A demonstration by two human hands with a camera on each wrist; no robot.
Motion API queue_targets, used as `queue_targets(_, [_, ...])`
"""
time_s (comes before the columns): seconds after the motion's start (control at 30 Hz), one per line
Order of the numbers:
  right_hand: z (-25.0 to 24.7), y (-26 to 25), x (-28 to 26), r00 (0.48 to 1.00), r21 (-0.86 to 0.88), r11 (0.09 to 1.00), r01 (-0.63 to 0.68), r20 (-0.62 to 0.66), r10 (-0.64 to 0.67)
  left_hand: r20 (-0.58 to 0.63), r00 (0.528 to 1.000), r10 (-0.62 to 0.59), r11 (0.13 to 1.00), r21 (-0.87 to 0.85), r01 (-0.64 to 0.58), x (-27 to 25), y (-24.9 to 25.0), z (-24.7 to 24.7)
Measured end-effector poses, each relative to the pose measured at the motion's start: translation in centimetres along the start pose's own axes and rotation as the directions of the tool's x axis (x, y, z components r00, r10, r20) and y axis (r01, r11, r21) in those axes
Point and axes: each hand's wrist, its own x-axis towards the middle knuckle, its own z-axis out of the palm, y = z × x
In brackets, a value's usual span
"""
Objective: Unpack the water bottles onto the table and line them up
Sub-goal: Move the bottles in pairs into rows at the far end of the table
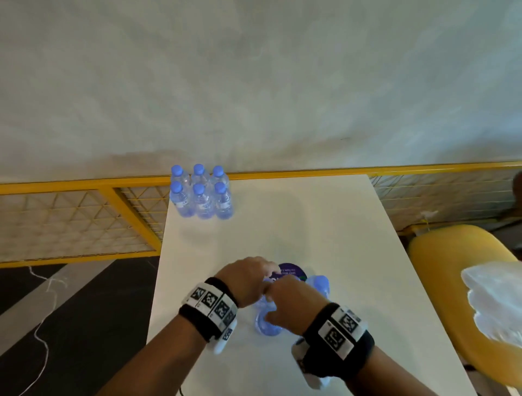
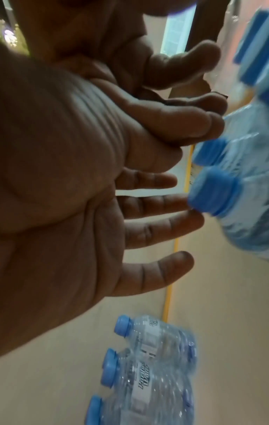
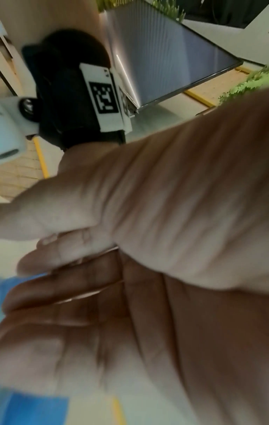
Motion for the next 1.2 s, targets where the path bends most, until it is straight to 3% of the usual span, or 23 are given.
queue_targets(0.23, [7.9, -0.9, -3.0, 0.993, -0.035, 0.996, -0.077, -0.095, 0.073, -0.088, 0.99, -0.113, 0.985, 0.119, 0.123, -0.8, 0.7, 4.3])
queue_targets(0.37, [8.5, -1.8, -3.9, 0.986, -0.104, 0.992, -0.069, -0.16, 0.052, -0.158, 0.98, -0.123, 0.971, 0.185, 0.151, -0.7, 1.0, 5.0])
queue_targets(0.57, [7.9, -1.7, -3.4, 0.99, -0.083, 0.994, -0.069, -0.127, 0.058, -0.194, 0.97, -0.145, 0.958, 0.217, 0.187, -0.3, 1.6, 3.8])
queue_targets(0.67, [6.4, -1.3, -2.3, 0.988, -0.049, 0.995, -0.088, -0.132, 0.081, -0.263, 0.954, -0.143, 0.942, 0.259, 0.212, 0.1, 1.8, 1.4])
queue_targets(0.87, [-0.4, -1.1, 1.4, 0.937, 0.04, 0.999, -0.019, -0.347, 0.032, -0.405, 0.911, -0.077, 0.93, 0.301, 0.212, 3.7, 0.2, -5.5])
queue_targets(0.97, [-3.7, -0.7, 4.9, 0.931, 0.119, 0.99, -0.069, -0.349, 0.107, -0.433, 0.9, -0.058, 0.916, 0.334, 0.22, 6.8, -1.4, -8.8])
queue_targets(1.2, [-7.7, 1.1, 13.8, 0.933, 0.064, 0.994, -0.083, -0.347, 0.1, -0.459, 0.884, -0.088, 0.861, 0.411, 0.299, 13.0, -6.7, -14.0])
